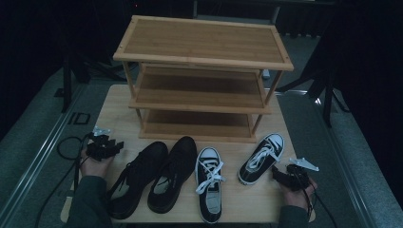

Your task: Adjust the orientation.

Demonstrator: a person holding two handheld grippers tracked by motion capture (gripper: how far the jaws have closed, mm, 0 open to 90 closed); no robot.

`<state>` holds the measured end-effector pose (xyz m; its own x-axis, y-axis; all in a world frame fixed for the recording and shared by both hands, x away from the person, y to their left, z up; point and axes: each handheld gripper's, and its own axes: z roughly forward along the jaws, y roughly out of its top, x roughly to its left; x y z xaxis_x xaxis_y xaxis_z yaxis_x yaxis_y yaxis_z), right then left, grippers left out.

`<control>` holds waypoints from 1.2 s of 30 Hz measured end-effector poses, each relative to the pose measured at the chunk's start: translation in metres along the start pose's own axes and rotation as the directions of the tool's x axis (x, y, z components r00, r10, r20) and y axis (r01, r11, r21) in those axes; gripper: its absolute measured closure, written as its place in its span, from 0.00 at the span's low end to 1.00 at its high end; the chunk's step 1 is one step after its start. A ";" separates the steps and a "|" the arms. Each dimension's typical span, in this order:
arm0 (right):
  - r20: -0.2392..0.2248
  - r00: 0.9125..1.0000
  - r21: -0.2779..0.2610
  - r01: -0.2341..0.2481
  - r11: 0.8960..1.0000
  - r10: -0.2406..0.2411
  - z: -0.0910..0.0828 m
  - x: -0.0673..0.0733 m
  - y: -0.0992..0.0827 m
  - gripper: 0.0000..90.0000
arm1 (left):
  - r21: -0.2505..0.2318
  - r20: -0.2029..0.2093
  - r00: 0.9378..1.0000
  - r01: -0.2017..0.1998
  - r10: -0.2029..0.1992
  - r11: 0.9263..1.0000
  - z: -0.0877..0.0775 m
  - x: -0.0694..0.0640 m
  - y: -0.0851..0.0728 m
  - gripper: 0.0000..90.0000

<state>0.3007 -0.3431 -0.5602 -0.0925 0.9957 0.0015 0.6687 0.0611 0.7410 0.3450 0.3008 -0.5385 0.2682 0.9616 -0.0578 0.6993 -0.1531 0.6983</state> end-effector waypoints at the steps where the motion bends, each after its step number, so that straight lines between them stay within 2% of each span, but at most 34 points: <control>1: 0.000 1.000 0.000 0.000 1.000 0.000 0.000 0.000 0.000 0.31 | 0.004 0.011 1.000 -0.002 0.002 1.000 -0.002 0.000 0.000 0.65; 5: 0.000 1.000 0.000 0.000 1.000 0.000 0.000 0.000 0.000 0.31 | 0.003 0.029 1.000 0.002 -0.002 1.000 -0.008 -0.001 0.001 0.65; 9: 0.000 1.000 0.000 0.000 1.000 0.000 0.000 0.000 0.000 0.31 | 0.003 0.079 0.997 -0.014 0.014 1.000 -0.018 -0.005 0.004 0.65; 12: -0.001 1.000 0.000 0.001 1.000 -0.001 0.000 0.000 0.000 0.31 | 0.004 0.080 0.996 -0.041 0.040 0.999 -0.023 -0.008 0.007 0.65; 18: -0.001 1.000 0.000 0.001 1.000 -0.001 0.000 0.000 0.000 0.31 | 0.004 0.102 0.993 -0.053 0.053 0.999 -0.029 -0.012 0.010 0.62; 22: -0.001 1.000 0.000 0.001 1.000 -0.001 0.000 0.000 0.000 0.31 | -0.002 0.112 0.993 -0.048 0.048 0.999 -0.037 -0.015 0.013 0.60; 25: -0.001 1.000 0.000 0.001 1.000 -0.001 0.000 0.000 0.000 0.31 | -0.008 0.114 0.991 -0.063 0.063 0.998 -0.045 -0.017 0.016 0.60; 29: -0.001 1.000 0.000 0.001 1.000 -0.001 0.000 0.000 0.000 0.31 | -0.011 0.120 0.988 -0.098 0.098 0.995 -0.058 -0.022 0.021 0.60; 33: -0.001 1.000 0.000 0.001 1.000 -0.001 0.000 0.000 0.000 0.31 | -0.004 0.146 0.982 -0.121 0.120 0.993 -0.067 -0.026 0.026 0.61; 36: -0.001 1.000 0.000 0.001 1.000 -0.001 0.000 0.000 0.000 0.31 | -0.007 0.149 0.979 -0.138 0.137 0.990 -0.072 -0.031 0.030 0.61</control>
<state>0.3007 -0.3432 -0.5602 -0.0937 0.9956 0.0014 0.6687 0.0618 0.7409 0.3102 0.2831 -0.4645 0.4574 0.8868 -0.0669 0.6508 -0.2825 0.7047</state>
